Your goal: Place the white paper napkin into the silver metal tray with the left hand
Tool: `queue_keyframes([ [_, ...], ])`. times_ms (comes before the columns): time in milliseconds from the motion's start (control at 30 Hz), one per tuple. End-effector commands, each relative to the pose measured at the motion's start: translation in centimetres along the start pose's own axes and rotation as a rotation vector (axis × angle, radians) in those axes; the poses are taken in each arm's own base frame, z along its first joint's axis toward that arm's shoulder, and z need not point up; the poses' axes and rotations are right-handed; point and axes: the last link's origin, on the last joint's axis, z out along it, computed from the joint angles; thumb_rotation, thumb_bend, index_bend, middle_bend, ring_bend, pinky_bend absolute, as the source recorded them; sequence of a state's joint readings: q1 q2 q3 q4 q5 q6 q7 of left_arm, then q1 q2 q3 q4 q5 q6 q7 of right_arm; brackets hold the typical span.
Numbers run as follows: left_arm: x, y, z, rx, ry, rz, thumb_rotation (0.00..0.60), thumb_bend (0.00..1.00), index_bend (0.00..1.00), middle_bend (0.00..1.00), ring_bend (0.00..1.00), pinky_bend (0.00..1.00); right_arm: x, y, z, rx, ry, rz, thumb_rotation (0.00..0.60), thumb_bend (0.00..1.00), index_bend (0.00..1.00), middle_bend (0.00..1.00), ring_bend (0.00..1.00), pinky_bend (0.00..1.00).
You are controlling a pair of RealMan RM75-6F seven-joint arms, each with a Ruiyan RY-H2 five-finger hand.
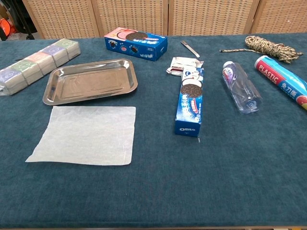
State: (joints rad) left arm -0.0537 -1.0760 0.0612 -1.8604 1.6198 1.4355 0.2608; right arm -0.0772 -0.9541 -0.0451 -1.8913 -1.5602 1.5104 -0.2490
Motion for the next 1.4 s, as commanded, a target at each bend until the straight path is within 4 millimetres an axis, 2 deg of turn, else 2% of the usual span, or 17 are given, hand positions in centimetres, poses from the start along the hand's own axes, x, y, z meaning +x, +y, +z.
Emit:
queue_keyframes([
  [33,-1.2,-0.1,1.2,-0.007,-0.023,-0.026,0.179,0.0,0.0,0.0,0.0,0.0,0.0,0.0,0.0,-0.005,0.002,0.003,0.6,0.0,0.0,0.0,0.0,0.0],
  [333,-3.6,0.1,3.7,-0.048,-0.102,-0.074,0.179,0.02,0.0,0.0,0.0,0.0,0.1,0.0,0.0,-0.004,0.012,0.005,0.6,0.0,0.0,0.0,0.0,0.0],
  [667,-5.3,0.8,5.9,-0.065,-0.142,-0.085,0.183,0.18,0.0,0.0,0.0,0.0,0.2,0.1,-0.1,-0.002,0.019,0.013,0.6,0.0,0.0,0.0,0.0,0.0],
  [900,-5.6,1.8,7.0,-0.108,-0.17,-0.073,0.2,0.26,0.0,0.0,0.0,0.0,0.2,0.0,-0.1,0.003,0.018,0.012,0.6,0.0,0.0,0.0,0.0,0.0],
  [1167,-5.2,3.2,8.1,-0.164,-0.141,-0.04,0.219,0.27,0.0,0.0,0.0,0.0,0.2,0.0,-0.1,0.003,0.019,0.013,0.6,0.0,0.0,0.0,0.0,0.0],
  [1400,-4.6,5.0,9.1,-0.301,-0.105,0.075,0.227,0.27,0.0,0.0,0.0,0.0,0.2,0.0,-0.1,0.003,0.023,0.017,0.6,0.0,0.0,0.0,0.0,0.0],
])
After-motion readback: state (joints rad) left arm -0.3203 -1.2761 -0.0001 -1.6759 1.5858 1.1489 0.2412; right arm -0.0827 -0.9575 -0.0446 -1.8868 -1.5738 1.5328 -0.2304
